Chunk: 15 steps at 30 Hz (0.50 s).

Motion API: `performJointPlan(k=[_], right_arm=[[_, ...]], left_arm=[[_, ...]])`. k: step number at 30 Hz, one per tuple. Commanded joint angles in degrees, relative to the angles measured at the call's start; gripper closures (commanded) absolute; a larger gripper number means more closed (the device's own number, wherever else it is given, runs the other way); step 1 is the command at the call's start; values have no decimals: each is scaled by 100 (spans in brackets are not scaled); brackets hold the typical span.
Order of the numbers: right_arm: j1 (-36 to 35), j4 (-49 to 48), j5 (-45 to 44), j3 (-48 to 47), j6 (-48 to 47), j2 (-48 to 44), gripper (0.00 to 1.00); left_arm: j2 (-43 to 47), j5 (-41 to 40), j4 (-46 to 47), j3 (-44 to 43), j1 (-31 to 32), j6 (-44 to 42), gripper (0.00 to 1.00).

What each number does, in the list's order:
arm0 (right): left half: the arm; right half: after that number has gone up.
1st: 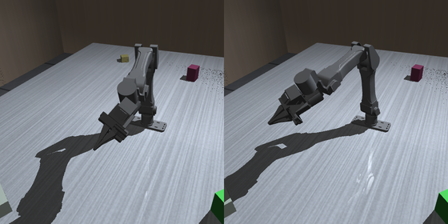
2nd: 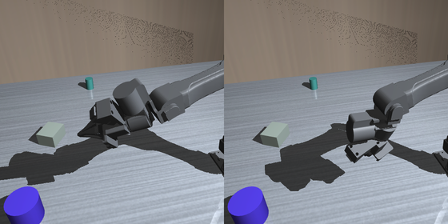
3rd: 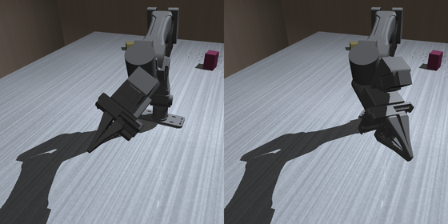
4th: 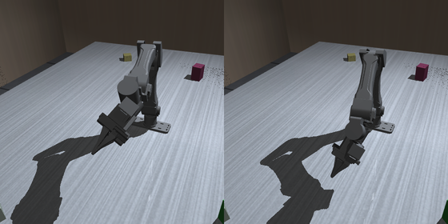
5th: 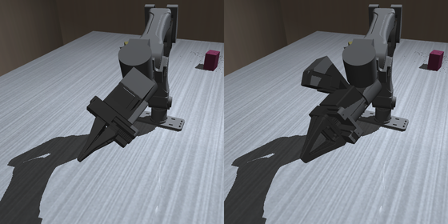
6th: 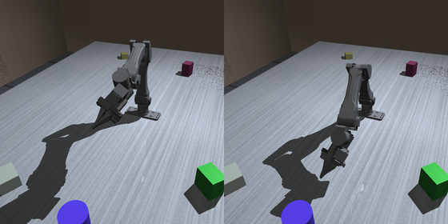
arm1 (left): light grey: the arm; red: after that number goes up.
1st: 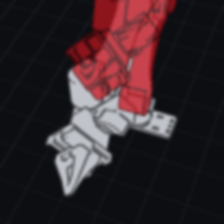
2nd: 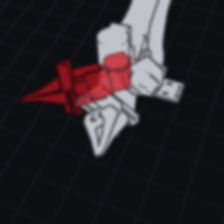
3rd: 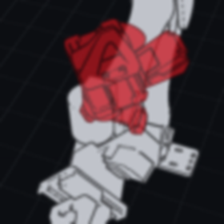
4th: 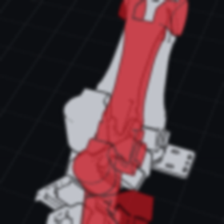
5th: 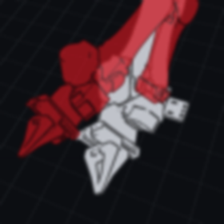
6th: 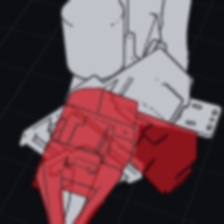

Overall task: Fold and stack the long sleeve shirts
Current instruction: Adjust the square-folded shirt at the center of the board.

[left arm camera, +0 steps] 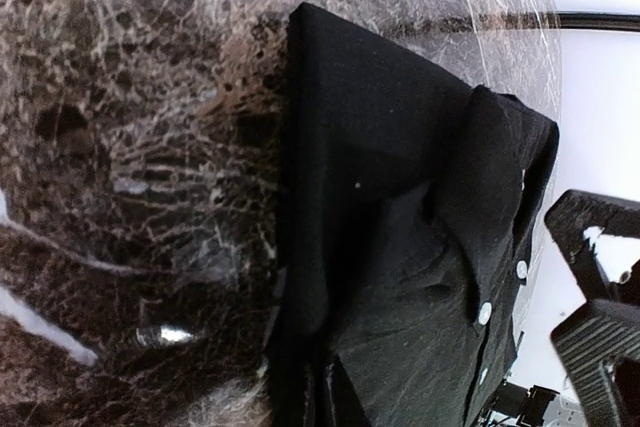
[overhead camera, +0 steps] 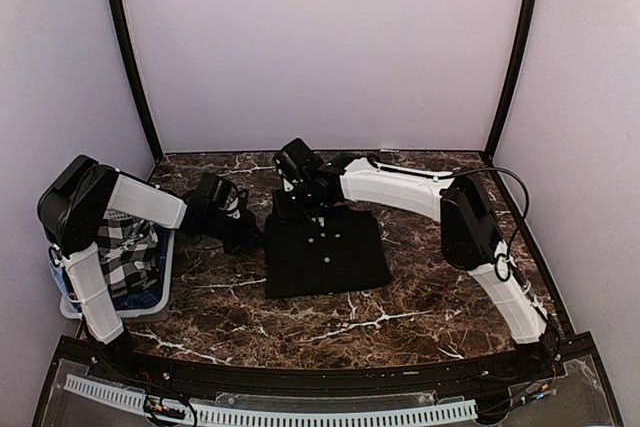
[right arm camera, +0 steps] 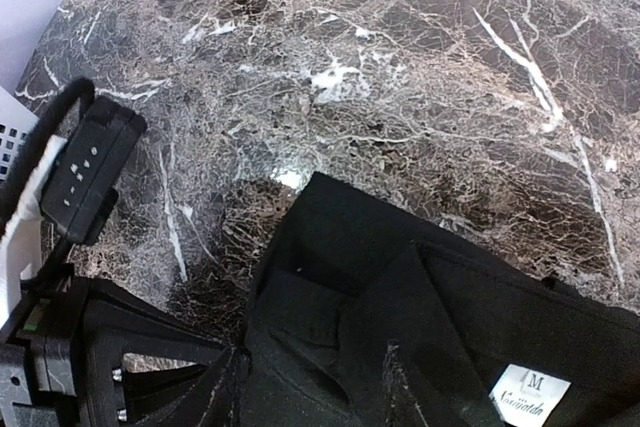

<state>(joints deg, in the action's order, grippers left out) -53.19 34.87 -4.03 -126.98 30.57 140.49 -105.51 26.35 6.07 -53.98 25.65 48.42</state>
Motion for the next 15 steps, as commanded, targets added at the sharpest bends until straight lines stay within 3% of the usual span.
performJointPlan(k=[1,15], right_arm=[[-104,47,81,-321,43,109,54],[-546,501,-482,-424,16,367,52]], left_arm=[[202,300,406,341,50,185,97],[815,558,810,1105,89,606,93]])
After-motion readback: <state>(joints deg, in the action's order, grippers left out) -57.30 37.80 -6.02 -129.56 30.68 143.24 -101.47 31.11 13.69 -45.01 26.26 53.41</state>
